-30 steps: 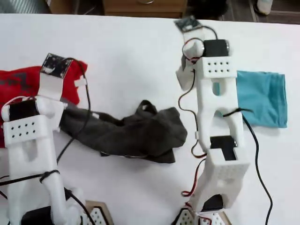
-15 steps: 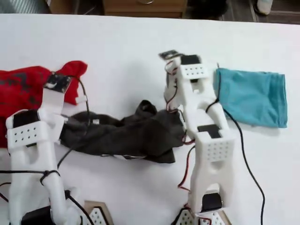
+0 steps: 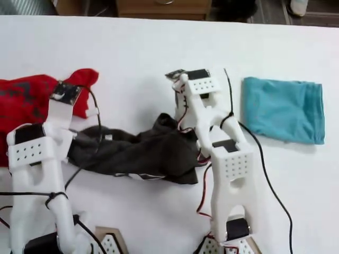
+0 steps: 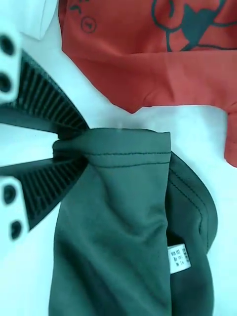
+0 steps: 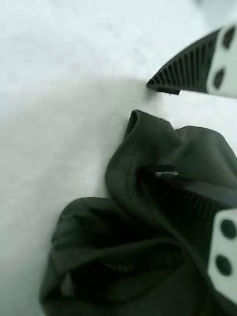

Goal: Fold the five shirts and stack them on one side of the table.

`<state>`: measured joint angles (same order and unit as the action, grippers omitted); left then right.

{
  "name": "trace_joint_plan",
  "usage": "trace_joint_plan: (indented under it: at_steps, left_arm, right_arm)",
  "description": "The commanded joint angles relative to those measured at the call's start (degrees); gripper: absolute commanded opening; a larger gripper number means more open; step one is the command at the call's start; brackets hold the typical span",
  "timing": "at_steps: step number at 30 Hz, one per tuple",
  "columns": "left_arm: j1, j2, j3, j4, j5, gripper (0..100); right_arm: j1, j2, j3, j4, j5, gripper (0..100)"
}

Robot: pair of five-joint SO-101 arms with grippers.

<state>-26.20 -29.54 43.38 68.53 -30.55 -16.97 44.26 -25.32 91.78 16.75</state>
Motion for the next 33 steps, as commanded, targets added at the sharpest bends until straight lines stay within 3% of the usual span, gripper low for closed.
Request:
trace_joint_plan:
  at_steps: [1, 3, 6, 17, 23, 27, 33]
  left_arm:
    - [-0.6, -1.6, -0.5, -0.8, -0.3, 3]
    - [-0.6, -1.6, -0.5, -0.8, -0.3, 3]
    - [-0.6, -1.6, -0.5, -0.8, -0.3, 3]
    - [0.0, -1.4, -0.2, -0.3, 0.0, 3]
    - [4.6, -0.1, -1.8, 0.5, 0.4, 3]
    - [6.2, 7.1, -15.1, 5.6, 4.9, 3]
    - [10.0, 23.6, -55.1, 22.3, 9.7, 3]
  right_arm:
    - [-0.7, 1.9, -0.2, -0.7, 0.6, 21.7]
    - [-0.7, 2.1, -0.2, -0.7, 0.6, 17.4]
    - [-0.6, 1.2, -0.3, -1.5, 0.3, 0.8]
    - [7.3, -22.5, 0.4, -1.4, 0.5, 2.2]
    - [12.1, -35.5, 0.4, -1.7, 0.6, 2.1]
    - [14.2, -40.6, 0.4, -3.2, 0.6, 2.1]
    - [15.0, -47.4, -0.3, -11.8, 0.7, 2.1]
